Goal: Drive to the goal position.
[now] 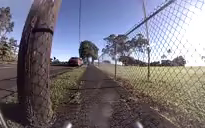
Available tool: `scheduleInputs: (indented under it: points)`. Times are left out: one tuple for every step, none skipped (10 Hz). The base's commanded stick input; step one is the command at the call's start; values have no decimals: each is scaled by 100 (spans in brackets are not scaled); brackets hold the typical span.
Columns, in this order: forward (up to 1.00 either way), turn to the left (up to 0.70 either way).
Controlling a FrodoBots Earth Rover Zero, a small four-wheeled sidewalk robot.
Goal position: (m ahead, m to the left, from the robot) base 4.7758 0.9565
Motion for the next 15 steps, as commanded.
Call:
scheduleInputs:
  points:
    - [0,0]
    - [0,0]
    - [0,0]
    - [0,0]
    - [7,0]
    - [45,0]
    - [45,0]
    - [45,0]
    - [45,0]
    - [45,0]
    - [45,0]
    - [45,0]
    - [45,0]
    - [45,0]
    - [45,0]
